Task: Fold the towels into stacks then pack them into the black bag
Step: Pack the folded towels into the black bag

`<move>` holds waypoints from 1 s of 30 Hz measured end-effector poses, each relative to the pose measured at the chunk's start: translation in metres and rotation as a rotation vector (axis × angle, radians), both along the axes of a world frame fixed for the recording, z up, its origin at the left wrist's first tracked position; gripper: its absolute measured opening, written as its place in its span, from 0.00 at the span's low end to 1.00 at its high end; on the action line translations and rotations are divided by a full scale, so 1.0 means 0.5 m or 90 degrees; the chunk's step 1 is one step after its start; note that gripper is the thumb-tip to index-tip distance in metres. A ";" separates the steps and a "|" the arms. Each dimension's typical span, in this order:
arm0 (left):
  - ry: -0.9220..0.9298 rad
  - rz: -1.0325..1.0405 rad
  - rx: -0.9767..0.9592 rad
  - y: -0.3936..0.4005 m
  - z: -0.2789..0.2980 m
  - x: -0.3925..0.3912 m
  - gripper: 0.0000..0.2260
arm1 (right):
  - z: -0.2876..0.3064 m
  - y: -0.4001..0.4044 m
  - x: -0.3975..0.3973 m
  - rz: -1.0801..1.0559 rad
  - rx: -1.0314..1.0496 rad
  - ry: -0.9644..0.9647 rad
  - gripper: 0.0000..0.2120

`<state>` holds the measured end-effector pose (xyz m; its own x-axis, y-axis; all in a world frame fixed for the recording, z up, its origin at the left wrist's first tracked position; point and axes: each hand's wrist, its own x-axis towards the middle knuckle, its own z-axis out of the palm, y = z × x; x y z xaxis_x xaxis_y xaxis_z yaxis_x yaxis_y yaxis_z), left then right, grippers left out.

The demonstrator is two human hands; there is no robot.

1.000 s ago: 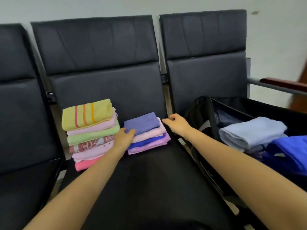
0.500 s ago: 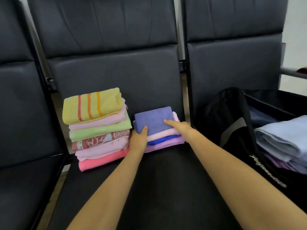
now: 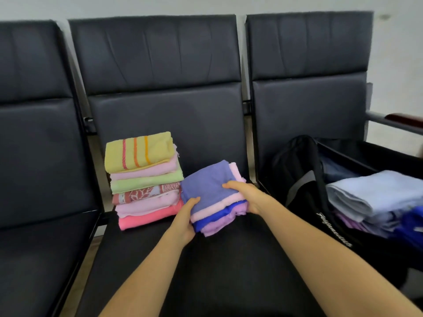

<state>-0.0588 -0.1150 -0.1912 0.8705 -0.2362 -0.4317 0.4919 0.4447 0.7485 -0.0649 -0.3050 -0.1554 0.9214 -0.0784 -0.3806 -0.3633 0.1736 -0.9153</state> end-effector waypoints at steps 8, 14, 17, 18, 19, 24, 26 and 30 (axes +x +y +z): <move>-0.008 -0.115 -0.068 -0.022 0.082 -0.095 0.23 | 0.084 -0.029 -0.087 -0.018 -0.019 -0.122 0.26; -0.156 -0.134 -0.143 -0.084 0.190 -0.115 0.20 | 0.171 -0.089 -0.121 -0.074 0.045 -0.236 0.25; -0.239 -0.192 -0.122 -0.130 0.248 -0.115 0.18 | 0.216 -0.139 -0.142 -0.116 0.060 -0.297 0.25; -0.266 -0.203 -0.099 -0.147 0.263 -0.115 0.18 | 0.227 -0.158 -0.150 -0.133 0.059 -0.311 0.26; -0.295 -0.210 -0.062 -0.167 0.276 -0.112 0.18 | 0.237 -0.179 -0.160 -0.151 0.058 -0.322 0.27; -0.381 -0.161 0.178 -0.275 0.316 -0.127 0.14 | 0.269 -0.292 -0.213 -0.231 0.101 -0.352 0.18; -0.399 -0.139 0.248 -0.324 0.313 -0.126 0.15 | 0.279 -0.338 -0.232 -0.264 0.125 -0.356 0.15; -0.499 -0.117 0.350 -0.414 0.300 -0.126 0.14 | 0.280 -0.433 -0.255 -0.361 0.154 -0.317 0.10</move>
<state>-0.1216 -0.3217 -0.0412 0.9277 -0.3354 0.1638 -0.2076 -0.0990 0.9732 -0.1924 -0.5214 -0.0154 0.8316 -0.5553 -0.0003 0.2831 0.4245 -0.8600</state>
